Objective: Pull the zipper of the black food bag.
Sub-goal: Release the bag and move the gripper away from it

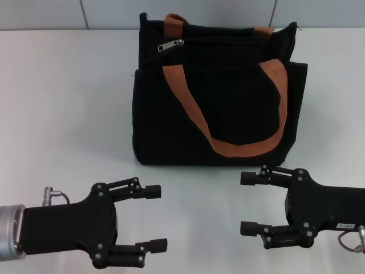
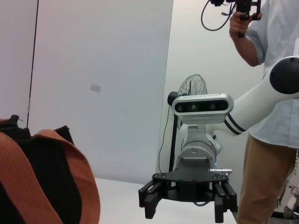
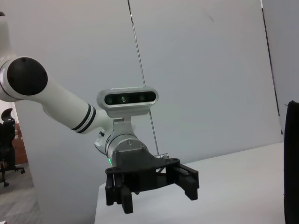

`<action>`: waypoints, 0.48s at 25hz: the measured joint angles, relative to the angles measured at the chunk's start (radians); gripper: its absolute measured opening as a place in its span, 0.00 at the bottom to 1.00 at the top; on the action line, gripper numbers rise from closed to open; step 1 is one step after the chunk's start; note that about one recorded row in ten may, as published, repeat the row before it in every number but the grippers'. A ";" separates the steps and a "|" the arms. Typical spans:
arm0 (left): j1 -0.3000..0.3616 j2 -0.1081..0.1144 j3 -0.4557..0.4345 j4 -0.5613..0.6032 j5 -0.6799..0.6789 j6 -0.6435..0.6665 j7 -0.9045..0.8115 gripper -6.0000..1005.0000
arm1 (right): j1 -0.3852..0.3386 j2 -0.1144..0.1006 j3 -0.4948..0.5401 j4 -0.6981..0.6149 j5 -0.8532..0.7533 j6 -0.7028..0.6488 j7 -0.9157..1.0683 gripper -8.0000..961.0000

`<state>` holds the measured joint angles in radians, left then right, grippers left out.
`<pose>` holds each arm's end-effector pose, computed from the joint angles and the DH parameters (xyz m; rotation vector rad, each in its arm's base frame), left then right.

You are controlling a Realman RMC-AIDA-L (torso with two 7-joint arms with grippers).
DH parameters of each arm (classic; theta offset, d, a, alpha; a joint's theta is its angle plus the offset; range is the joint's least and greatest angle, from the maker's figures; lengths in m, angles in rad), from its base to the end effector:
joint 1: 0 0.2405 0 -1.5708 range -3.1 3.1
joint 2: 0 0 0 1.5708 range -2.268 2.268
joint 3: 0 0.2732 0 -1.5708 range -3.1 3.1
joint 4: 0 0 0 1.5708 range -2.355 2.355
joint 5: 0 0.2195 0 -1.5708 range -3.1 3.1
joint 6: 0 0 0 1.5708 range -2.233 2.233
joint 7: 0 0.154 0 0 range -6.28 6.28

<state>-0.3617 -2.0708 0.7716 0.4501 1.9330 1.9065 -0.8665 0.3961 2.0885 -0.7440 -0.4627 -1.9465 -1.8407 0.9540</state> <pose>-0.2924 0.2350 -0.0403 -2.8806 -0.2050 -1.0947 0.2869 0.2528 -0.0472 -2.8729 0.3088 1.0463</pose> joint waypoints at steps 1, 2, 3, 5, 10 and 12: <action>0.002 0.000 0.001 -0.006 0.000 0.000 0.007 0.81 | 0.001 0.000 0.000 0.003 0.000 0.000 0.000 0.88; 0.003 0.000 0.002 -0.011 0.000 0.000 0.016 0.81 | 0.003 0.000 0.000 0.006 0.000 0.000 0.000 0.88; 0.003 0.000 0.002 -0.014 0.000 0.000 0.020 0.81 | 0.006 0.000 0.000 0.012 0.000 0.000 0.000 0.88; 0.007 0.000 0.002 -0.020 0.000 0.000 0.036 0.81 | 0.011 0.000 -0.002 0.021 0.000 -0.001 0.000 0.88; 0.020 -0.001 -0.010 -0.023 -0.018 0.004 0.039 0.81 | 0.017 -0.001 -0.023 0.024 0.002 0.014 0.000 0.88; 0.030 -0.002 -0.046 -0.037 -0.067 0.000 0.043 0.81 | 0.020 -0.001 -0.024 0.030 0.004 0.021 0.000 0.88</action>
<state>-0.3316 -2.0725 0.7257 0.4132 1.8657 1.9064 -0.8233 0.4163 2.0876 -0.7676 -0.4323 -1.9428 -1.8195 0.9539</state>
